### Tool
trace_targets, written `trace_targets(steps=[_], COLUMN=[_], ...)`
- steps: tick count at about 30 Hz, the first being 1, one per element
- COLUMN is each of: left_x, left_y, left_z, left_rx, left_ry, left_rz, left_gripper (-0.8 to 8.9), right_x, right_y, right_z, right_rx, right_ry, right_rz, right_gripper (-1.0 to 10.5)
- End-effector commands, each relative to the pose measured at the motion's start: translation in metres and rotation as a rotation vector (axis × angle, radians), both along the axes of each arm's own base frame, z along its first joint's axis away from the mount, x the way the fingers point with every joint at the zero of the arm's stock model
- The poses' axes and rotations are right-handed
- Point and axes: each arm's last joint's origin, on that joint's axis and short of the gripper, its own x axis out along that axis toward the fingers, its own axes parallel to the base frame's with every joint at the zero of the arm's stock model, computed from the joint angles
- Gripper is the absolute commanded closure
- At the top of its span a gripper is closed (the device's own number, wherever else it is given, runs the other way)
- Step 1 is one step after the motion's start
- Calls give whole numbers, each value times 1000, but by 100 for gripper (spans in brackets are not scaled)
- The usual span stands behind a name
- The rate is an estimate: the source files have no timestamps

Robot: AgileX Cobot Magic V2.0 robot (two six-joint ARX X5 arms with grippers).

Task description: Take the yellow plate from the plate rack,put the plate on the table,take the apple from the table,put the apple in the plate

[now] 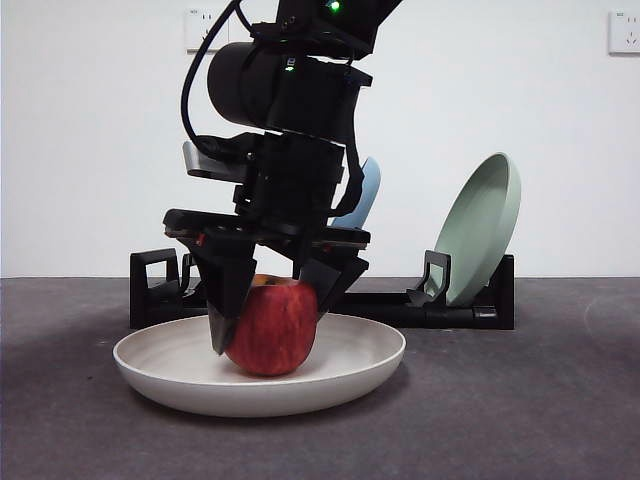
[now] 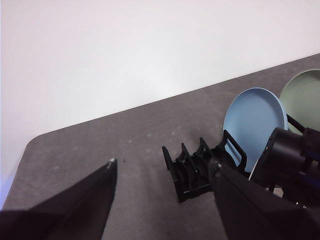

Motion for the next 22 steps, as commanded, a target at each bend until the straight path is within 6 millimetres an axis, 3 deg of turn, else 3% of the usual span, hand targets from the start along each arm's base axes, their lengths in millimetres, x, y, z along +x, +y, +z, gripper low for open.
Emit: trace_targets(steps=[1,3,10,16,22], left_x=[0,0,2,8,22], left_y=[1,1,-3,-15,-38], left_z=[0,0,-1,-4,-6], left_rx=[1,1,-5,14,21], left_ry=[1,2,20,51,59], left_rz=[1,0,-8,-41,-56], left_gripper=[499,499,499,500,500], right_x=[-2,-2,-4,-13,-24], right_y=[1,1,-2,-14,-43], right_z=[-8,-8,10,54,110], right_rx=[-28,-36,-9,52,135], right_ry=[15,10,-31,-87,-170], right_rz=[11,8,4,0,-32], right_gripper=[452,383,381,383,430])
